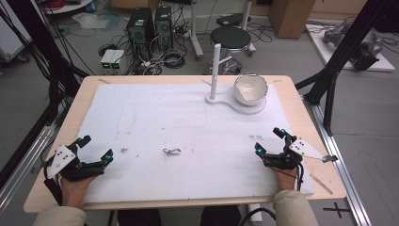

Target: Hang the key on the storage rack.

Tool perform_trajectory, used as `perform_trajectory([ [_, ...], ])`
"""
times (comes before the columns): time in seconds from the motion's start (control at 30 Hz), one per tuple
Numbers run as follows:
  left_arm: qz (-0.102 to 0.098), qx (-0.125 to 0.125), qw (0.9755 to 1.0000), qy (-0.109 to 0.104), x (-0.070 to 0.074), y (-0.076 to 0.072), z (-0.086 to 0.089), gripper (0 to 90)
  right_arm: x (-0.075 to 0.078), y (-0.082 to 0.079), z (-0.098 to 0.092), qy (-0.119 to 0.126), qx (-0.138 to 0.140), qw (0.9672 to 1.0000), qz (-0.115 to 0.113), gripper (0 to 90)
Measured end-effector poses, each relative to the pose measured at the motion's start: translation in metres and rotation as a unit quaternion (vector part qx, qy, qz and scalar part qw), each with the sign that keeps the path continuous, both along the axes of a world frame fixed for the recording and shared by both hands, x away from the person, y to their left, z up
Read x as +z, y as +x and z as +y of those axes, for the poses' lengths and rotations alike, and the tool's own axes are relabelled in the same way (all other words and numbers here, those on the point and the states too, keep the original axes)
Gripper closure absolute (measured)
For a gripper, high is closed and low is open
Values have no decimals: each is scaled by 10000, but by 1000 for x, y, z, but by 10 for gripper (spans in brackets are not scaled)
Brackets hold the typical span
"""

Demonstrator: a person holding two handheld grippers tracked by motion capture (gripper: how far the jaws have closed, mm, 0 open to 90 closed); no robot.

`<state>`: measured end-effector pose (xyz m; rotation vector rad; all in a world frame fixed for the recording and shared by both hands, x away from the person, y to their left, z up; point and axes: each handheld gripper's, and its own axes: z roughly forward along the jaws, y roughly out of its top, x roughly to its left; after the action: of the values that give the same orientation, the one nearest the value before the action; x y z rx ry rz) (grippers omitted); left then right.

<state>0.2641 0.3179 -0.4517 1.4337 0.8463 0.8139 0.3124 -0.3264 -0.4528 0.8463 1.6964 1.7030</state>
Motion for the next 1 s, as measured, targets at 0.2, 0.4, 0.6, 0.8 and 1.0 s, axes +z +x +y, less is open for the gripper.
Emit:
perform_trajectory([
  [0.2,150,-130,9998,-34,2,4,2,17,0,0,0,1,-2,10000,14,4],
  [0.4,113,-468,9986,220,21,11,-4,17,0,0,0,-30,1,10000,6,4],
  [0.6,188,-1240,9901,628,62,31,-16,17,0,0,0,-32,1,10000,-11,4],
  [0.8,593,-1935,9711,1261,100,56,-35,17,0,-1,0,-33,-2,10000,15,4],
  [1.0,850,-2412,9468,1952,119,79,-64,17,0,0,0,-25,4,10000,16,4],
])
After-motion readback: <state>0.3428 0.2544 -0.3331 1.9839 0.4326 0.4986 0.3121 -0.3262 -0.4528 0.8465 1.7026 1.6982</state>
